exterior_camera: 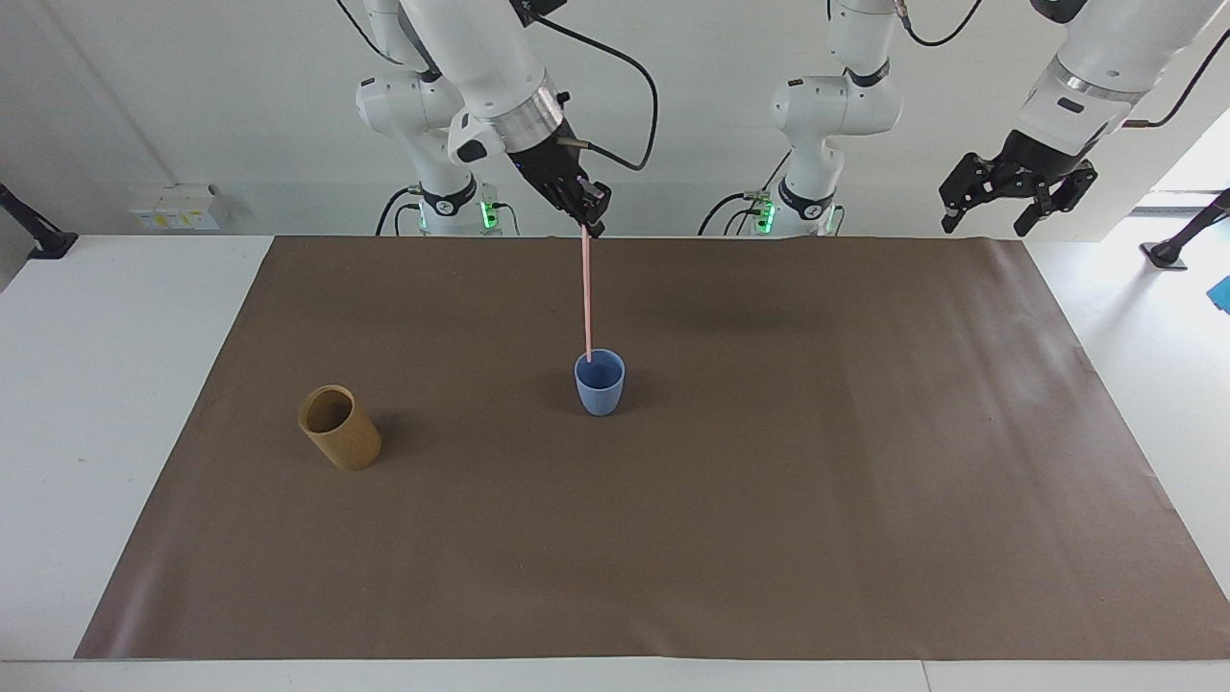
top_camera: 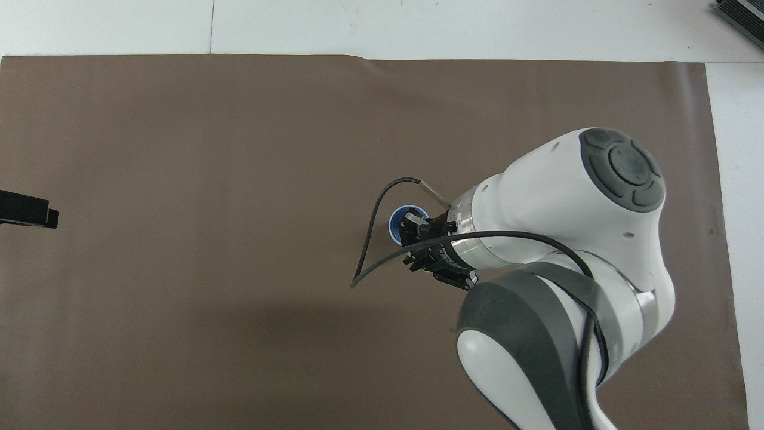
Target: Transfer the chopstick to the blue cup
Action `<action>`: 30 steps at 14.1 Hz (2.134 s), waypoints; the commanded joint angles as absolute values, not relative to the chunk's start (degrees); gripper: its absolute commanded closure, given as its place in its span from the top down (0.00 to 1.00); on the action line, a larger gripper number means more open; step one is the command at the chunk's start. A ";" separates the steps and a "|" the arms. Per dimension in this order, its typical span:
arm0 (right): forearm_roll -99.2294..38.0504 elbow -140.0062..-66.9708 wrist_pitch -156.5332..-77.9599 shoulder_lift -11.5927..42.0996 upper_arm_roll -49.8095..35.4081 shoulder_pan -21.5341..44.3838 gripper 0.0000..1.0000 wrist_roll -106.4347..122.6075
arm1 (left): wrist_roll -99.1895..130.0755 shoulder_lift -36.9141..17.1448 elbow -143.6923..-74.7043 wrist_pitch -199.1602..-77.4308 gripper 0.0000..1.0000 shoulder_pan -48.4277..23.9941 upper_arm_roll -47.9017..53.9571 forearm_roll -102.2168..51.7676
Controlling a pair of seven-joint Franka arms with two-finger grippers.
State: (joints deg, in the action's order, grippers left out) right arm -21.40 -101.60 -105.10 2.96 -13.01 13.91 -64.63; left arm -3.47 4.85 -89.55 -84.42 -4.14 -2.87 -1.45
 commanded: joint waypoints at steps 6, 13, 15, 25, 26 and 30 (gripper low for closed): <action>-21.80 -107.50 -118.48 3.25 -12.92 12.83 0.98 -59.76 | -3.52 5.27 -89.30 -83.23 1.00 -4.04 -2.90 -1.14; -13.11 -103.71 -113.40 0.88 -12.30 5.12 1.00 -43.30 | -3.52 5.27 -89.30 -83.23 1.00 -4.04 -2.90 -1.14; -10.47 -103.36 -109.97 -0.87 -12.30 0.29 1.00 -31.00 | -3.52 5.27 -89.30 -83.23 1.00 -4.04 -2.99 -1.14; -0.09 -87.73 -87.12 -2.20 -12.13 -6.14 1.00 -14.85 | -3.52 5.27 -89.30 -83.23 1.00 -4.04 -2.90 -1.14; -0.09 -86.93 -85.79 -2.20 -12.13 -7.28 1.00 -14.85 | -3.52 5.27 -89.30 -83.23 1.00 -4.04 -2.90 -1.14; -0.26 -86.40 -85.34 -2.72 -7.05 -4.15 1.00 -10.56 | -3.52 5.27 -89.30 -83.23 1.00 -4.04 -2.99 -1.14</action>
